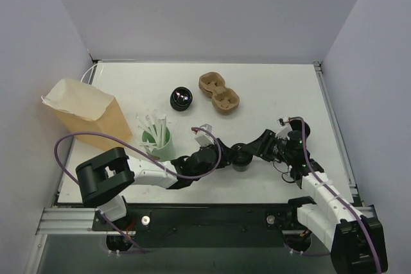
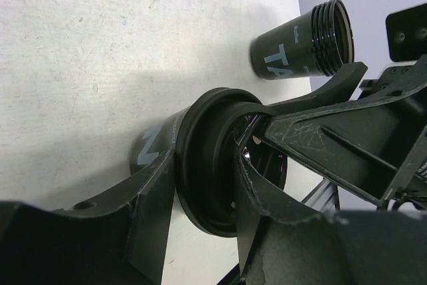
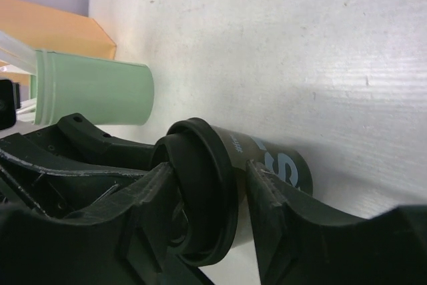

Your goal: Pack the takeout coffee

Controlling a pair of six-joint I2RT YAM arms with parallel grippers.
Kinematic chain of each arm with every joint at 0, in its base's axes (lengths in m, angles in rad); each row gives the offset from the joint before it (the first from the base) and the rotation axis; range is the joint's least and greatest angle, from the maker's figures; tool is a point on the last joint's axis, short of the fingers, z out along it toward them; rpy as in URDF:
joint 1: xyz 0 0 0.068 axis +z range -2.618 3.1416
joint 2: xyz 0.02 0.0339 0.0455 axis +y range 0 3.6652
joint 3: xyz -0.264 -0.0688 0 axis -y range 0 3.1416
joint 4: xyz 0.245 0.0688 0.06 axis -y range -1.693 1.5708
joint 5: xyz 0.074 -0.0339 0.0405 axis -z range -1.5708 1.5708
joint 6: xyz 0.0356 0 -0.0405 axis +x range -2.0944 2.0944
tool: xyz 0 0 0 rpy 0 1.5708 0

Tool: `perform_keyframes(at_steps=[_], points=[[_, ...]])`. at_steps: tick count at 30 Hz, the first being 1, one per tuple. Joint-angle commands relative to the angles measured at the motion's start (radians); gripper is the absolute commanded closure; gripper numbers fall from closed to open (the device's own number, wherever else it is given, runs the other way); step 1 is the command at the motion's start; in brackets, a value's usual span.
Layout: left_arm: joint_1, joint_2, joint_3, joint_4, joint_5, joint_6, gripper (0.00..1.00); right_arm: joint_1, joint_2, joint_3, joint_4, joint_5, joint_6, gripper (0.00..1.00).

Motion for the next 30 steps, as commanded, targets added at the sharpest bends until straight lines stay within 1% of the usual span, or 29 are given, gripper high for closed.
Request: perform_keyframes(at_steps=[1,3,4,5,6,8,9,11,17,22,25,28,30], points=[[-0.060,0.071,-0.038,-0.527,0.099,0.084,0.70,0.004,0.018,0.079,-0.279,0.013,-0.031,0.51],[-0.061,0.068,0.017,-0.569,0.091,0.095,0.70,-0.004,0.004,0.103,-0.329,0.013,-0.027,0.46],[-0.064,0.070,0.032,-0.572,0.086,0.099,0.70,-0.013,-0.002,0.119,-0.340,0.013,-0.019,0.45],[-0.066,0.071,0.057,-0.610,0.080,0.098,0.70,-0.019,-0.010,0.120,-0.342,0.015,-0.015,0.44],[-0.066,0.078,0.066,-0.629,0.073,0.096,0.70,-0.025,-0.022,0.123,-0.381,0.015,-0.011,0.42],[-0.066,0.088,0.086,-0.649,0.068,0.090,0.70,-0.045,-0.036,0.131,-0.405,0.015,-0.014,0.40],[-0.067,0.102,0.091,-0.671,0.063,0.085,0.70,-0.054,-0.048,0.133,-0.431,0.015,-0.017,0.38],[-0.066,0.114,0.097,-0.689,0.063,0.073,0.70,-0.080,-0.062,0.137,-0.454,0.007,-0.031,0.36],[-0.066,0.130,0.106,-0.708,0.059,0.052,0.70,-0.107,-0.111,0.137,-0.512,-0.024,-0.042,0.35],[-0.067,0.131,0.125,-0.735,0.051,0.049,0.70,-0.108,-0.134,0.110,-0.514,-0.037,-0.037,0.35],[-0.069,0.133,0.134,-0.738,0.052,0.052,0.70,-0.107,-0.148,0.073,-0.472,-0.056,-0.027,0.36],[-0.072,0.136,0.138,-0.733,0.051,0.055,0.70,-0.107,-0.126,0.044,-0.433,-0.047,-0.033,0.37],[-0.075,0.133,0.141,-0.733,0.052,0.056,0.70,-0.107,-0.094,0.030,-0.413,-0.031,-0.047,0.39]])
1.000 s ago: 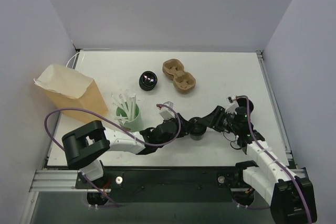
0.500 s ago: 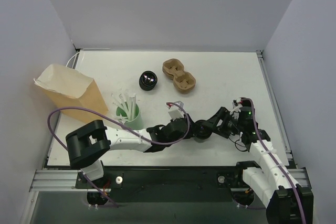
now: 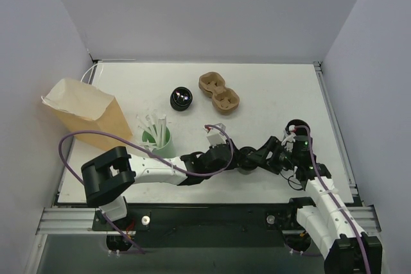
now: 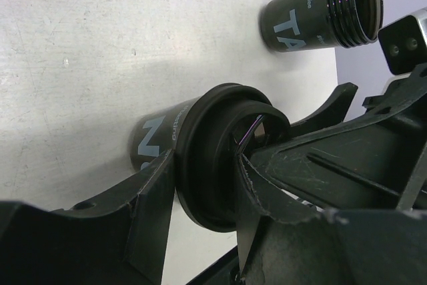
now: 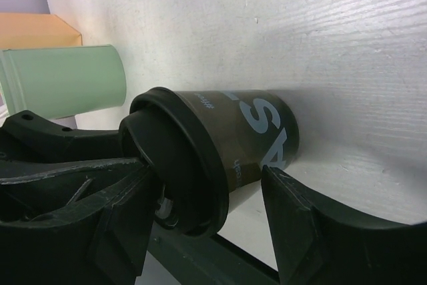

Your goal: Pack the takeout coffee

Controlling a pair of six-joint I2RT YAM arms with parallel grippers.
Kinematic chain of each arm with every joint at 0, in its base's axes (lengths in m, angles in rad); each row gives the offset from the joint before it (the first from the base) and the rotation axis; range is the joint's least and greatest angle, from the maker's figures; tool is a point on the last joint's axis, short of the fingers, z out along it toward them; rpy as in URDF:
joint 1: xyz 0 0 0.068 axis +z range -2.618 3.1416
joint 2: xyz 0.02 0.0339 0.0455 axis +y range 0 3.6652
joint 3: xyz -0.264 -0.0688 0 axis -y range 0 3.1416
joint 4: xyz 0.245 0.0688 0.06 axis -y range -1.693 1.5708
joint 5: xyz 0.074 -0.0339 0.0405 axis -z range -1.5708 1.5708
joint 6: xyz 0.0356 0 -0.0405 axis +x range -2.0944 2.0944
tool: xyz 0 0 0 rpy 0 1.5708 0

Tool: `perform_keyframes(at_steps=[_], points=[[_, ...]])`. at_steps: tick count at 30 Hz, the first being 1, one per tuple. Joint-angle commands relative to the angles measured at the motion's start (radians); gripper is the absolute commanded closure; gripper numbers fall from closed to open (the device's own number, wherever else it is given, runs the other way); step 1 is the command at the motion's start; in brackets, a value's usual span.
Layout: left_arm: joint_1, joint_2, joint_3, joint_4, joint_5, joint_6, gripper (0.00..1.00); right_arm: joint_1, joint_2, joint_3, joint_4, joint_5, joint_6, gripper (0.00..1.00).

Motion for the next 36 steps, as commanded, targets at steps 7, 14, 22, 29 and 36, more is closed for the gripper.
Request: perform_keyframes(at_steps=[7,14,22,29,36], points=[[-0.016,0.041,-0.068,-0.399,0.098,0.121,0.63,-0.009,0.173,-0.059,0.142,-0.036,-0.090,0.53],[0.053,-0.093,-0.012,-0.376,0.224,0.284,0.49,-0.009,0.259,-0.036,0.158,-0.075,-0.132,0.57],[0.165,-0.197,-0.025,-0.356,0.399,0.417,0.46,-0.009,0.302,-0.002,0.146,-0.094,-0.169,0.57],[0.235,-0.303,-0.066,-0.351,0.494,0.528,0.44,-0.008,0.362,0.049,0.132,-0.140,-0.221,0.57],[0.260,-0.279,-0.061,-0.290,0.606,0.618,0.46,0.023,0.446,0.084,0.171,-0.215,-0.250,0.57]])
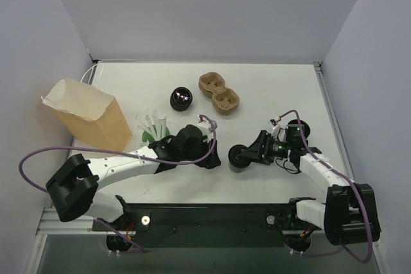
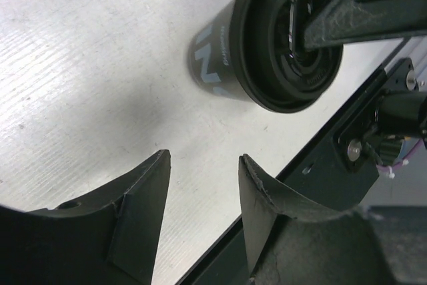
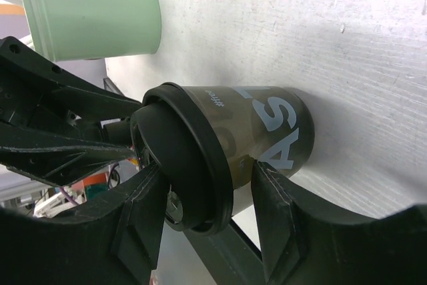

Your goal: Pack the takeout coffee

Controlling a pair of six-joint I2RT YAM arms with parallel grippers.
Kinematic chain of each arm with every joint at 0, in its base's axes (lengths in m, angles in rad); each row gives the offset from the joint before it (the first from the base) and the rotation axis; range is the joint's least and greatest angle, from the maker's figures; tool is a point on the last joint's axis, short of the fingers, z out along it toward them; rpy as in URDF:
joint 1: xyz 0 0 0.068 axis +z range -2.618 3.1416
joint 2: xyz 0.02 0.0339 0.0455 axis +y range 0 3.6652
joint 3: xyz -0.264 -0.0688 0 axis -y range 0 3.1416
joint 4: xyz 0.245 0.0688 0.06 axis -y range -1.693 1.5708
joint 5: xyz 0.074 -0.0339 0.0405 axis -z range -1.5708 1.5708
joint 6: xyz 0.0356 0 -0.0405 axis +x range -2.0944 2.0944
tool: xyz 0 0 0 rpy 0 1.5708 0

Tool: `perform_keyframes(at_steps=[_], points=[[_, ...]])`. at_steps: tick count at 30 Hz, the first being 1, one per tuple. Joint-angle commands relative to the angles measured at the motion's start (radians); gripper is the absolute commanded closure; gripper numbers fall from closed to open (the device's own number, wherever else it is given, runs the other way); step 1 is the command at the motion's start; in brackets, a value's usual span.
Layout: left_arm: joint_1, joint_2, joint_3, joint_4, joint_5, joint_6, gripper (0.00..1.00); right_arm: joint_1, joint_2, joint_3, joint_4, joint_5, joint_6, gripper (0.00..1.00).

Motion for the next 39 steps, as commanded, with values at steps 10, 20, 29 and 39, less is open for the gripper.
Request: perform_keyframes(at_steps=[10,20,29,39], points=[[0.043,0.035,0.045,0.127,0.102,0.094,0.50,0.071,0.137,0.038,-0.013,0.028,-0.127,0.57],[0.126,0.078,0.089,0.163,0.179,0.120,0.50,0.086,0.131,0.034,-0.015,0.034,-0.133,0.57],[0.137,0.152,0.083,0.274,0.250,0.091,0.51,0.086,0.131,0.037,-0.020,0.038,-0.136,0.57],[0.157,0.179,0.049,0.374,0.293,0.032,0.53,0.086,0.134,0.038,-0.021,0.035,-0.138,0.57]])
